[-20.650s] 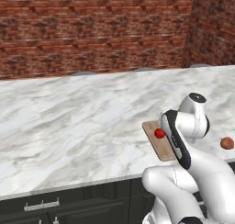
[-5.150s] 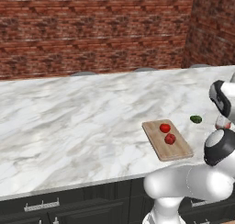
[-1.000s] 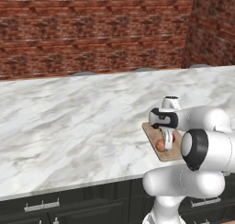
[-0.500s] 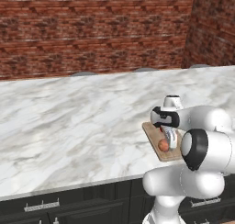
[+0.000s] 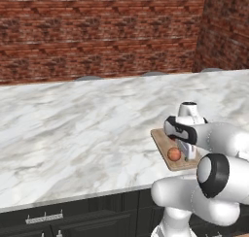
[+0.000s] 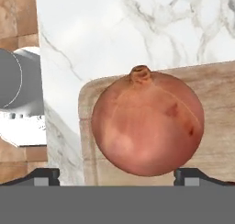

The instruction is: Place the avocado, onion, tomato, and bell pepper on the cutting board.

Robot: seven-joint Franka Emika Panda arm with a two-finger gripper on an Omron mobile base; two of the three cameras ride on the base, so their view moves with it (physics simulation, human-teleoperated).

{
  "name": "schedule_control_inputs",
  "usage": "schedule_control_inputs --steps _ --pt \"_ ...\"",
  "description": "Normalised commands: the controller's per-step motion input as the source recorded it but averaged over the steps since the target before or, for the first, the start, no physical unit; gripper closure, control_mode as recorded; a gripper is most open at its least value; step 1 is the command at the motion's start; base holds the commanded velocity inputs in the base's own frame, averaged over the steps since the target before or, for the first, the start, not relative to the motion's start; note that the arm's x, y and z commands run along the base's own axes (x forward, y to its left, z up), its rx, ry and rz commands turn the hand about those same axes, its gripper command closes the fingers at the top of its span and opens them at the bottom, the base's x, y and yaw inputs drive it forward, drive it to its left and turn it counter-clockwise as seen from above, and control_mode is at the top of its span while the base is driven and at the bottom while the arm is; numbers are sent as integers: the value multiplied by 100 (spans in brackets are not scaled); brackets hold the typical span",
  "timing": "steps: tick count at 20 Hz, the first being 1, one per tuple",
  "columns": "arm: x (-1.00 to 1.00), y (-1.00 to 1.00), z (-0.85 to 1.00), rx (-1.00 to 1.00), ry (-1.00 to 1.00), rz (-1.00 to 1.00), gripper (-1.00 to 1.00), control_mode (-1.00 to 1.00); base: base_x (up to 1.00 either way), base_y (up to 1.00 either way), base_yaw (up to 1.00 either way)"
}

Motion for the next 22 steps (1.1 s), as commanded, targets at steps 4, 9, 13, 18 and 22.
schedule_control_inputs --steps 4,9,13,18,22 --pt "0 0 40 0 -11 15 -100 -100 0 0 0" --pt "-7 -2 97 2 -19 18 -100 -100 0 0 0" --pt "-18 -8 100 2 -20 19 -100 -100 0 0 0" --pt "-6 -24 76 0 -17 14 -100 -100 0 0 0" --pt "11 -30 62 0 -4 1 -100 -100 0 0 0"
